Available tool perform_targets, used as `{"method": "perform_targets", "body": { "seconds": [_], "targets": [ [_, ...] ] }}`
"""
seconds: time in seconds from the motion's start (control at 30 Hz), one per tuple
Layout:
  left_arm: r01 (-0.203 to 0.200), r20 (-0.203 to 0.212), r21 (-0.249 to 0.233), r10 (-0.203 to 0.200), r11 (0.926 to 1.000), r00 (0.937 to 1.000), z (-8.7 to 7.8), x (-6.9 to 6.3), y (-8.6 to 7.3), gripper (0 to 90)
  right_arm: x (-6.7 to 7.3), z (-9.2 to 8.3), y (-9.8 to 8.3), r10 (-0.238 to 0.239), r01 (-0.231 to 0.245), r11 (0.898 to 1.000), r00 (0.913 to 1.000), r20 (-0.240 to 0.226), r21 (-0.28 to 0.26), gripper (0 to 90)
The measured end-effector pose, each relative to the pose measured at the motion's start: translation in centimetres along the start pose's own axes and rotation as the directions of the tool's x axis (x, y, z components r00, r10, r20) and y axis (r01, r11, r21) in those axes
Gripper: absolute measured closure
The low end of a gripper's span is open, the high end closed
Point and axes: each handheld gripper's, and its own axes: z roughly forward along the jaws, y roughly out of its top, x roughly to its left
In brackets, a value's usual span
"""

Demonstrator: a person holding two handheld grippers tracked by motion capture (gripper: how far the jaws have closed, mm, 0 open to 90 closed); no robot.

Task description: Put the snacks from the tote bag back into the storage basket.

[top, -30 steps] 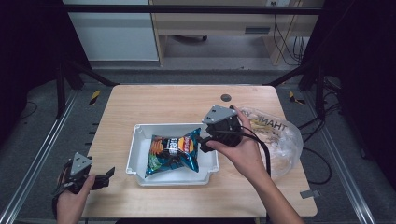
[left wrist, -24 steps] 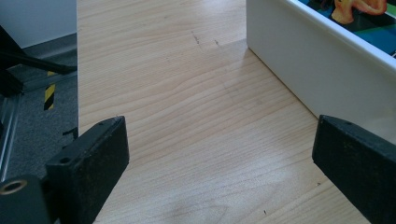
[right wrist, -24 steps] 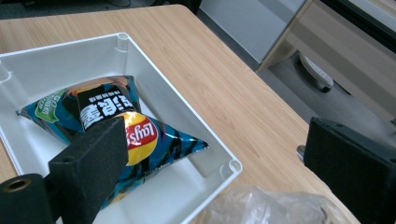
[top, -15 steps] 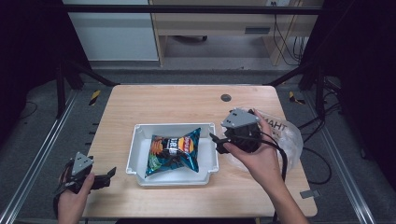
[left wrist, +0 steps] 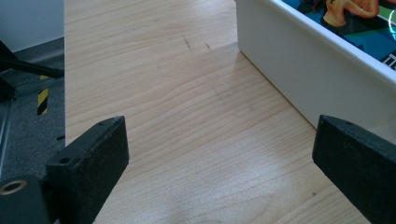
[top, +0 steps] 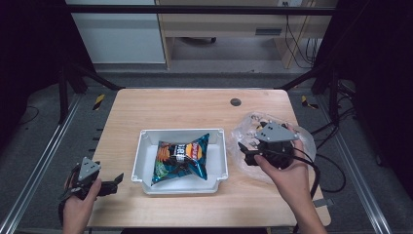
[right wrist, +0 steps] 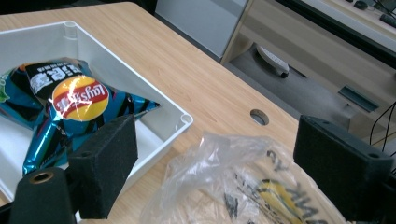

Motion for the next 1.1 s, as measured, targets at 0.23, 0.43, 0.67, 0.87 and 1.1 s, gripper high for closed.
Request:
{"method": "perform_targets", "body": {
  "seconds": [0.23,0.43,0.67,0.87,1.1],
  "targets": [
    [0.005,-0.004,0.0,-0.005,1.0,1.0,0.0,0.0,-0.1,3.3,-0.4,-0.6,-1.6,0.019,-0.019,1.0,0.9986,0.05,-0.014,14.1],
    [-0.006,-0.002,0.012,0.007,0.9999,1.0,0.1,-0.1,-0.1,3.3,-0.2,-0.7,-3.4,0.048,-0.048,0.999,0.9972,0.058,-0.006,14.1],
    [0.003,-0.01,0.012,-0.003,0.9999,0.9999,0.0,0.2,-0.1,3.3,0.5,-0.4,-6.3,0.068,-0.069,0.998,0.994,0.085,0.012,14.3],
    [0.003,-0.01,0.01,-0.003,0.9999,0.9999,0.0,0.0,-0.1,3.3,0.6,0.1,-8.6,0.099,-0.104,0.993,0.9906,0.095,0.052,14.3],
    [0.006,-0.011,0.011,-0.006,0.9999,0.9999,-0.1,0.2,-0.2,3.3,0.4,0.7,-10.4,0.129,-0.138,0.987,0.9855,0.111,0.084,14.3]
  ]
}}
